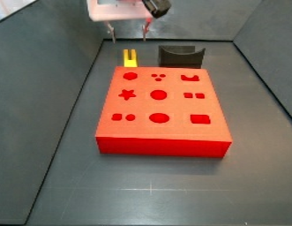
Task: Pick up the square-circle object. Move up. Rotate the square-circle object. Place the square-circle object on the fixture. Regrasp the square-circle object. Move to above the board. Insert the square-circle object.
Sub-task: Rotate the square-circle object.
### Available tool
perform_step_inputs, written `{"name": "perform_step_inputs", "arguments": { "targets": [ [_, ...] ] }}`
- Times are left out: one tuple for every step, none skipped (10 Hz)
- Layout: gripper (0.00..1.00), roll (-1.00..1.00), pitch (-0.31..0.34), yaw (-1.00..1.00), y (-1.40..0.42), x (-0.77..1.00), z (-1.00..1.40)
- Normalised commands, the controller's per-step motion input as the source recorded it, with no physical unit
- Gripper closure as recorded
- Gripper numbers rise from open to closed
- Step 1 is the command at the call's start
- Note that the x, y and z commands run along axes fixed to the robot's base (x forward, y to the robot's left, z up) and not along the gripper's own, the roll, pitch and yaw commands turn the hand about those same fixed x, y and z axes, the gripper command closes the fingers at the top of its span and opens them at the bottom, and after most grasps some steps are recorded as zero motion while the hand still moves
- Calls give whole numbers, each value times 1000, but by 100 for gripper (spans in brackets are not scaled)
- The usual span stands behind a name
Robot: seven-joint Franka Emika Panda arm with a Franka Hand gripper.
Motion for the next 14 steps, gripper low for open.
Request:
{"name": "perform_step_inputs", "arguments": {
  "targets": [
    [0, 56, 80, -28, 16, -26, 1000],
    [0, 69, 81, -26, 16, -33, 816],
    [0, 75, 80, -21, 13, -31, 672],
    [0, 0, 0, 1000, 0, 0, 0],
    [0, 1, 0, 1000, -5, 0, -149],
    [0, 1, 0, 1000, -4, 14, -262],
    [0, 2, -3, 1000, 2, 53, -189],
    [0, 1, -3, 1000, -1, 45, -109],
    [0, 1, -3, 1000, 0, 39, -62],
    [0, 1, -4, 1000, -1, 35, -53],
    [0, 1, -4, 1000, -1, 36, -47],
    [0, 1, -4, 1000, -1, 36, -42],
    [0, 1, -5, 1000, -2, 35, -35],
    [0, 1, -5, 1000, -2, 35, -29]
  ]
}}
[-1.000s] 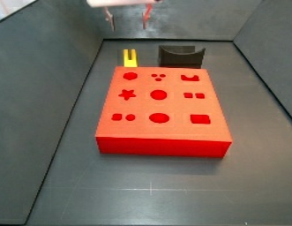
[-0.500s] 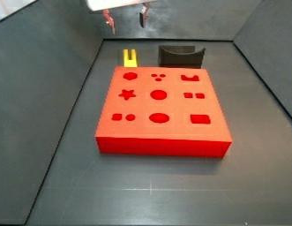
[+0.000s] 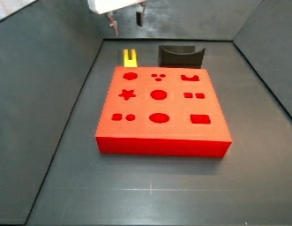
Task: Pick up the square-circle object. Move up. Rotate the square-circle object. Place the square-circle object on the fixture. Regrasp the square-circle object. Move to above the board. Insert the square-circle object.
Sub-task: Rotate the square-circle object.
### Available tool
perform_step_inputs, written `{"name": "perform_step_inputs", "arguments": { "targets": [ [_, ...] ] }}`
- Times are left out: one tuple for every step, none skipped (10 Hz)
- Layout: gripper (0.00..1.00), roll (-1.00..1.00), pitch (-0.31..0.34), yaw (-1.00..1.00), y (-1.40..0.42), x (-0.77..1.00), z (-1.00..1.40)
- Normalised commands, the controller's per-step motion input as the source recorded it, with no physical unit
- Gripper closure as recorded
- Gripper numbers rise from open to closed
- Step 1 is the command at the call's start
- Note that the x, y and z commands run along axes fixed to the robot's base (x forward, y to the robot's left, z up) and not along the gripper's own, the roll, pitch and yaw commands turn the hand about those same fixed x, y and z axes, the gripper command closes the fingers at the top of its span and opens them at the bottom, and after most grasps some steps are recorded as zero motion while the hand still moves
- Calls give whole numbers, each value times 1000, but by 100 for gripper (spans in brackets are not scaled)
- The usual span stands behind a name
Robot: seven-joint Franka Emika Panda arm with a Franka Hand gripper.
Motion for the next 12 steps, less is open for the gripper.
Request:
{"name": "perform_step_inputs", "arguments": {
  "targets": [
    [0, 1, -5, 1000, -2, 34, -28],
    [0, 1, -6, 1000, -2, 34, -28],
    [0, 1, -6, 1000, -1, 35, -27],
    [0, 1, -6, 1000, -1, 35, -27],
    [0, 1, -6, 1000, -1, 35, -27],
    [0, 1, -6, 1000, -1, 35, -27],
    [0, 1, -7, 1000, -1, 35, -26],
    [0, 1, -7, 1000, -1, 35, -26],
    [0, 1, -7, 1000, -1, 35, -26],
    [0, 1, -7, 1000, -1, 35, -26],
    [0, 1, -8, 1000, -1, 35, -26],
    [0, 1, -8, 1000, -1, 35, -26]
  ]
}}
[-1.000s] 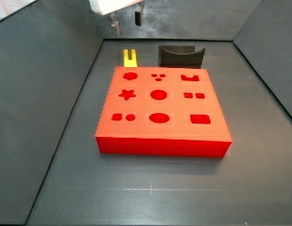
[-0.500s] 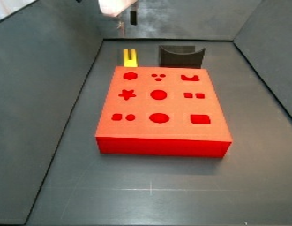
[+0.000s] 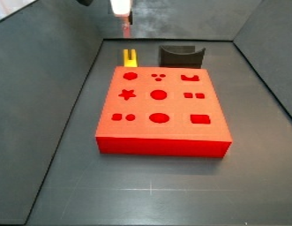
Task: Pick up the square-circle object. Move up. Rotate the square-circle object. Place the square-circle object on the fixture. Regrasp the square-circle object. Move to above the board. Insert the square-circle object.
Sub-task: Rotate the square-circle object.
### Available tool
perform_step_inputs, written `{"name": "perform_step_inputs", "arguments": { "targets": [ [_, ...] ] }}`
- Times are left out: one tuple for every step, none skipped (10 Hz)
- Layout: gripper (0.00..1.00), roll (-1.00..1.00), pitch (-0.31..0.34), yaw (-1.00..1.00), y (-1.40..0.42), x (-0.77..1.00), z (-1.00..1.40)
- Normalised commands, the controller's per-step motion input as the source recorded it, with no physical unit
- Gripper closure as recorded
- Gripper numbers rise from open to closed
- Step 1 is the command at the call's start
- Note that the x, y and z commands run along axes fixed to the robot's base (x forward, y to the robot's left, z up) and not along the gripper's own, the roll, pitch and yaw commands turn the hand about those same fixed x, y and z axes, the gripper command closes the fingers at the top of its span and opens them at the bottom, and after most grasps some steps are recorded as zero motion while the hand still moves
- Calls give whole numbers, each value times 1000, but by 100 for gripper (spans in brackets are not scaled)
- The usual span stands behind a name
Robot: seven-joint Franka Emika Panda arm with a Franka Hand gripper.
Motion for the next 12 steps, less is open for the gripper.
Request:
{"name": "perform_step_inputs", "arguments": {
  "targets": [
    [0, 1, -9, 1000, -1, 35, -26],
    [0, 2, -9, 1000, -1, 35, -26],
    [0, 2, -9, 1000, -1, 35, -26],
    [0, 2, -10, 1000, -1, 35, -26],
    [0, 2, -10, 1000, -1, 35, -26],
    [0, 2, -11, 1000, -1, 35, -26],
    [0, 2, -12, 1000, -1, 35, -26],
    [0, 2, -12, 1000, -1, 35, -26],
    [0, 2, -13, 1000, -1, 35, -26],
    [0, 3, -14, 1000, -1, 35, -26],
    [0, 3, -15, 1000, -1, 35, -26],
    [0, 3, -17, 1000, -1, 35, -26]
  ]
}}
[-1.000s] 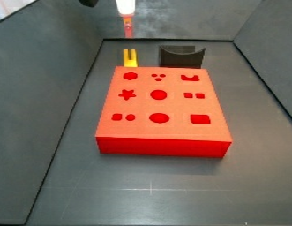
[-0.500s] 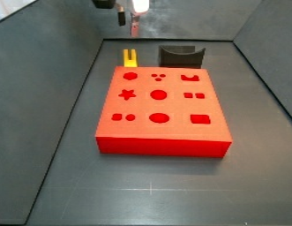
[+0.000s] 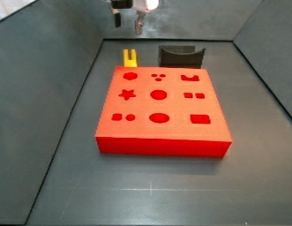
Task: Pick up the square-circle object. Move up. Rotate the square-circle object. Place the square-circle object on the fixture. Regrasp the square-circle object. Move to above the board. Insert the square-circle object.
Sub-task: Rotate the square-circle object.
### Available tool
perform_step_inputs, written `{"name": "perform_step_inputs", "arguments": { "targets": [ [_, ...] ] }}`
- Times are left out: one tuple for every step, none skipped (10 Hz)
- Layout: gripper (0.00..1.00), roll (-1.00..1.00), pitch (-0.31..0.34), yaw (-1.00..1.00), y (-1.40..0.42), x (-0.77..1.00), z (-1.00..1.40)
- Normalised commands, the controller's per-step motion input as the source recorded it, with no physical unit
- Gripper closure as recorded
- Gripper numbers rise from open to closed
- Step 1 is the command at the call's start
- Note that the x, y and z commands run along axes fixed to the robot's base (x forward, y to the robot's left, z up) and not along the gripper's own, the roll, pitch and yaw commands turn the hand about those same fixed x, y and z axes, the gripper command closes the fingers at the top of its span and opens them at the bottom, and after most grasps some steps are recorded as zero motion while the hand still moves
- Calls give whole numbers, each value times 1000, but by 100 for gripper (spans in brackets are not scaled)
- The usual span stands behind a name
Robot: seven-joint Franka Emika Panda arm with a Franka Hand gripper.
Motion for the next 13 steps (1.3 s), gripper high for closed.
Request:
{"name": "perform_step_inputs", "arguments": {
  "targets": [
    [0, 3, -19, 1000, -1, 35, -26],
    [0, 4, -21, 1000, -1, 35, -26],
    [0, 4, -22, 1000, -1, 35, -26],
    [0, 5, -26, 1000, -1, 35, -26],
    [0, 5, -29, 1000, -1, 35, -26],
    [0, 6, -36, 1000, -1, 34, -26],
    [0, 7, -40, 1000, -1, 34, -27],
    [0, 9, -52, 903, -2, 33, -27],
    [0, 9, -52, 748, -2, 33, -27],
    [0, 9, -51, 446, -2, 30, -29],
    [0, 9, -51, 288, -2, 29, -30],
    [0, 0, 0, 0, 0, 0, -1000],
    [0, 1, -5, -33, 0, 4, -1000]
  ]
}}
